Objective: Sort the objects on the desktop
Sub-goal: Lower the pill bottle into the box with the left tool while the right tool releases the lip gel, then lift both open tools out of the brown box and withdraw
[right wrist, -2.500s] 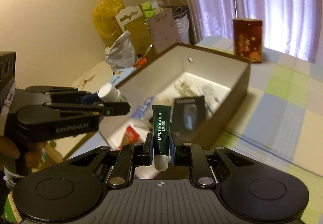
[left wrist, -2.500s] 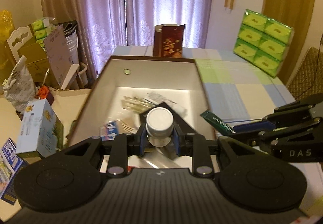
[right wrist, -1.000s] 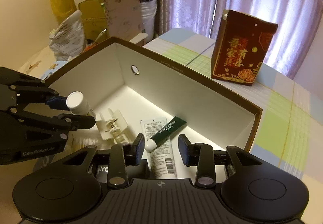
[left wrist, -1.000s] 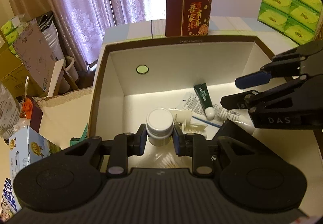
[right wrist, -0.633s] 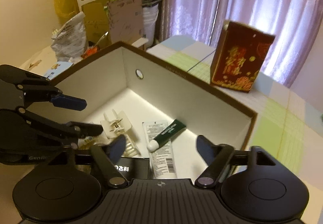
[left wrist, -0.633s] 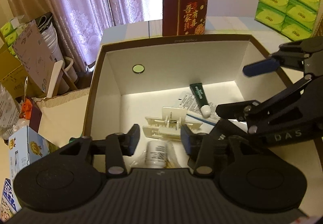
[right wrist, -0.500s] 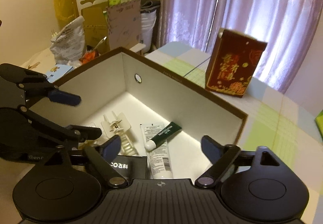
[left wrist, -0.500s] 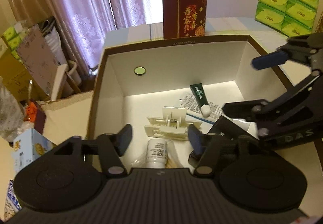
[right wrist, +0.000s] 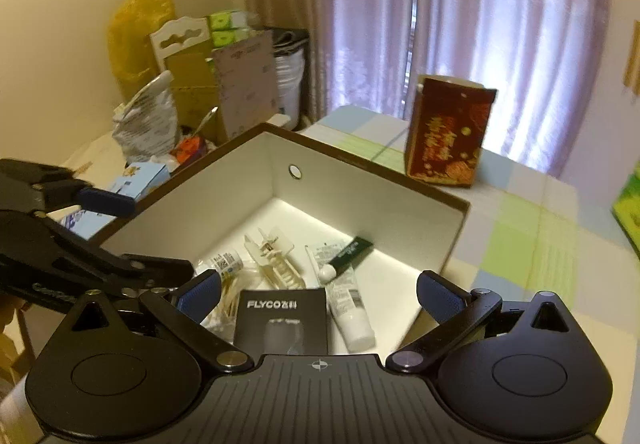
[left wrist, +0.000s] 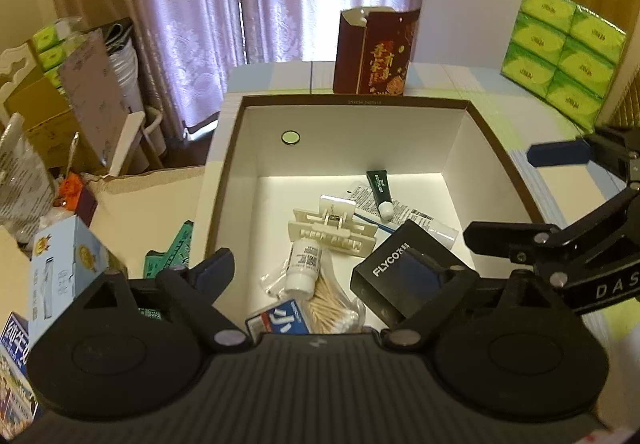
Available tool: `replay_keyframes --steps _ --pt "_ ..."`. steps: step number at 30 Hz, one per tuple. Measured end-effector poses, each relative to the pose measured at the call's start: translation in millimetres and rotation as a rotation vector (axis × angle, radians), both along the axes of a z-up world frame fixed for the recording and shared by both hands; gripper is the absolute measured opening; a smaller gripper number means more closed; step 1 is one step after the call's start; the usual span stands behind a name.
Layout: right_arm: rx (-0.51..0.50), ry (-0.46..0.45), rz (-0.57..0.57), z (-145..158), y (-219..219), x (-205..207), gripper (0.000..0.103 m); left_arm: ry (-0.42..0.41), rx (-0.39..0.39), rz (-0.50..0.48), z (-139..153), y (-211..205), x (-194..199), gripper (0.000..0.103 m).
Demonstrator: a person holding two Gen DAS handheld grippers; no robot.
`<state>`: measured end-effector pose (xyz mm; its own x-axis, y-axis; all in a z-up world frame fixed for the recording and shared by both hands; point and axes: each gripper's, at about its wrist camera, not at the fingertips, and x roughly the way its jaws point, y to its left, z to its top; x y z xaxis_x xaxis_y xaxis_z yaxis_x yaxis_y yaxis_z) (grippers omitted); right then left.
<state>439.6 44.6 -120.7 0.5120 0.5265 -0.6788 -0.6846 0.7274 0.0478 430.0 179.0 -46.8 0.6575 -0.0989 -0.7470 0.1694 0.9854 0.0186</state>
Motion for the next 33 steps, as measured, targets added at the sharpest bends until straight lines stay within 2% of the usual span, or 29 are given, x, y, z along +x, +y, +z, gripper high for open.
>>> replay_keyframes --steps 13,24,33 --pt "-0.038 -0.039 -0.074 16 -14 -38 0.101 -0.046 0.023 0.064 24 -7 -41 0.097" --pt "0.004 0.008 -0.093 25 -34 -71 0.101 -0.102 0.059 0.115 41 -14 -78 0.102" --pt "0.028 0.022 -0.076 38 -54 -93 0.101 -0.061 0.026 0.164 49 -23 -108 0.102"
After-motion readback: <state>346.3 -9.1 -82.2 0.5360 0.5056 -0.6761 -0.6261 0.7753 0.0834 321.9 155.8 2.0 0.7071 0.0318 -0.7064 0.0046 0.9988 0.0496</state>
